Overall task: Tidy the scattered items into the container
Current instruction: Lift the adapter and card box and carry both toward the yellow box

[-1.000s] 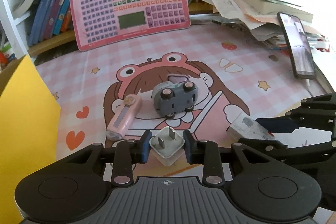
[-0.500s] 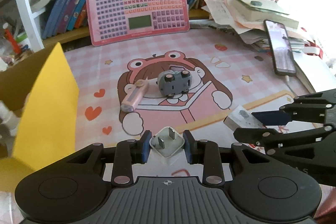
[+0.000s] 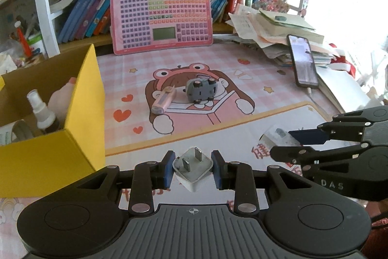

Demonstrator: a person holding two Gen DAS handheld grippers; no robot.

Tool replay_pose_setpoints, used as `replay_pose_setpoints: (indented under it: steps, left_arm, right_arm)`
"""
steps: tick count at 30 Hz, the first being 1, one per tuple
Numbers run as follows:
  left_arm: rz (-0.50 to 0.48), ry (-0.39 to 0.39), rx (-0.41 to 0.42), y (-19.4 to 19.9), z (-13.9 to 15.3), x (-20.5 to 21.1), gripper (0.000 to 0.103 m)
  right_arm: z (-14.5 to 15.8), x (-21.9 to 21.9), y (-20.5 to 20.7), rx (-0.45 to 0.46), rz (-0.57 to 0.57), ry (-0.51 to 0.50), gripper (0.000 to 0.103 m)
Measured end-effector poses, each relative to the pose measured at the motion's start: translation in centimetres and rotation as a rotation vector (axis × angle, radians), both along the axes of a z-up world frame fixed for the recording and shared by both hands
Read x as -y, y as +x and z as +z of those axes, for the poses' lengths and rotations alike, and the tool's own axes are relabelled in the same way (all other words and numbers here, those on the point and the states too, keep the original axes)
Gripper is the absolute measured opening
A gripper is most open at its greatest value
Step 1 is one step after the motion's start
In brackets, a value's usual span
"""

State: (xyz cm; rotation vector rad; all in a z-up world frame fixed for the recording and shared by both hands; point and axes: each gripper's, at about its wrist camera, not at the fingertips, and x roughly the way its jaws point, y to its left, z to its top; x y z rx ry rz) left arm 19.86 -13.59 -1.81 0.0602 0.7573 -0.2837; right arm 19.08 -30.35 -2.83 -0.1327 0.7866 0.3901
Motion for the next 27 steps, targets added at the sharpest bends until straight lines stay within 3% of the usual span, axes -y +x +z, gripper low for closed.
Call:
replay_pose_setpoints:
  steps: [10,27]
  left_arm:
    - [-0.103,-0.022,0.055,-4.6,0.8,-3.9,0.03]
    - [-0.077,-0.042,0.08,-11.6,1.7,-13.2,0.03]
  right_arm:
    - [0.7,-3.8,-4.7,0.011,-0.098,-0.035,0.028]
    - [1.7,-12.4,-13.0,0.059,-0.108,-0.048,0.028]
